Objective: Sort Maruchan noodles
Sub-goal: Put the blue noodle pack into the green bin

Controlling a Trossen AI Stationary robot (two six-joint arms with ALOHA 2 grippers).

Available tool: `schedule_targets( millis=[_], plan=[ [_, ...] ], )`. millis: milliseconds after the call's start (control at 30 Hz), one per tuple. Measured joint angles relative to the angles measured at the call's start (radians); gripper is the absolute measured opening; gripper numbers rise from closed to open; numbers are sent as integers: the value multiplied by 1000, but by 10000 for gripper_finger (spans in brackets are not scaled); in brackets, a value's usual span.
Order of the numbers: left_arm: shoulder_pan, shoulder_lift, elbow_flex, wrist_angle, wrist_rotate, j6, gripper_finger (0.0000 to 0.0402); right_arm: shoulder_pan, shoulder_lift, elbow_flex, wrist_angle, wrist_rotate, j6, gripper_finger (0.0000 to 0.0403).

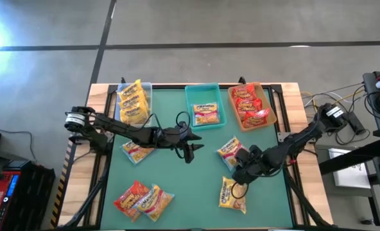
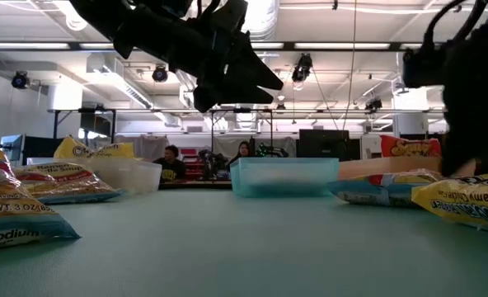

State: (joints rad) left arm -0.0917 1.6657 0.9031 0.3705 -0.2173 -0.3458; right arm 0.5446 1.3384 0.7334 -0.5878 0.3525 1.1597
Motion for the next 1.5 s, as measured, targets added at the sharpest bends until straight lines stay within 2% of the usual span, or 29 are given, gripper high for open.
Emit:
schedule_targets(
  millis=[100,200,500,600,733,867,1067,1300,1400,1500],
  plan=[
    [0,0,0,4,-1,0,160,1,-14,-11,-5,146,31,152],
    [-1,0,0,4,-2,-2,160,1,-2,-29,-10,198,58,149],
    [-8,14,-2,19,-4,-31,160,33,44,-53,8,139,144,150],
    [-11,60,-2,74,-2,-57,160,60,42,-56,1,89,165,150],
    [-12,156,2,193,33,-86,160,73,46,-64,3,98,198,149],
    [-11,254,58,278,90,-92,160,75,63,-70,3,117,201,148],
    [-4,371,193,273,97,-79,160,79,109,-92,25,143,215,145],
    [0,397,251,239,108,-52,160,121,71,-49,19,84,208,146],
    [6,397,243,231,110,-67,160,130,33,-29,13,115,182,144],
    [10,398,239,215,108,-97,160,133,9,-23,18,216,164,144]
  ],
)
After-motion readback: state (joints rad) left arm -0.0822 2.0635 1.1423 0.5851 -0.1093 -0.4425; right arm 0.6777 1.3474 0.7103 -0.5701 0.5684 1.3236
